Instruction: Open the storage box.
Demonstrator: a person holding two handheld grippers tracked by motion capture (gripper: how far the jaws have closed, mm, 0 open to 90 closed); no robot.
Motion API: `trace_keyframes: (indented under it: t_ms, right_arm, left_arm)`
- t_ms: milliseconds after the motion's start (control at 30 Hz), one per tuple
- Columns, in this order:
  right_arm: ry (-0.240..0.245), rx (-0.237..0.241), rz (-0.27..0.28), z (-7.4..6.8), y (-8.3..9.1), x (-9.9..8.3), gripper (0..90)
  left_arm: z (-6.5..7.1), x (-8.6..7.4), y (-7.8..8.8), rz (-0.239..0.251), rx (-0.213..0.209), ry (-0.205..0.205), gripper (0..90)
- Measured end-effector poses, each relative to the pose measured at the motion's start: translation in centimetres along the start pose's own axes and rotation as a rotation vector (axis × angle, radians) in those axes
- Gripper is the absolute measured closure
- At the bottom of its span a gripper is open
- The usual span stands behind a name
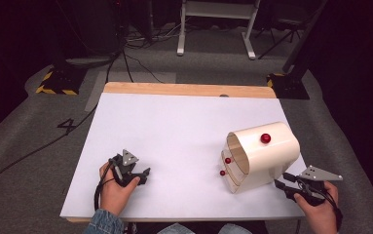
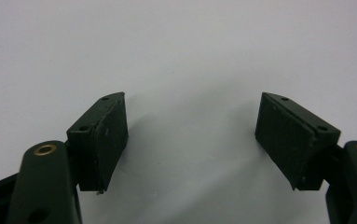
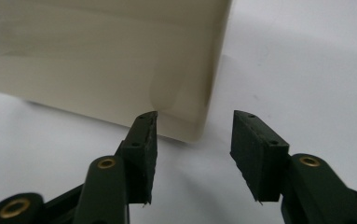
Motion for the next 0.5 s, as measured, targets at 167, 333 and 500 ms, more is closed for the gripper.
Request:
trace_keyframes:
  t_ms: [167,333,500]
  right_arm:
    - [0.021,-0.015,-0.003,0.3,-1.7,0.9,51.4]
    - [0.021,0.031,0.006,0.5,-3.7,2.3,55.9]
    - [0.037,0.031,0.012,0.5,-6.0,4.0,55.1]
  left_arm:
    - [0.0,0.0,0.0,0.000,0.000,0.000,25.5]
    - [0.0,0.0,0.0,0.000,0.000,0.000,25.5]
    - [0.0,0.0,0.0,-0.001,0.000,0.001,25.5]
Point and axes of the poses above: each handheld gripper's, and its own axes: y roughly backward along the jaws, x roughly out of its top, z roughly to its right, the point moved 7 cm from there along -y, roughly forward along the jaws, and after that the axes turned 4 degrees about y, right-handed, at the moved point
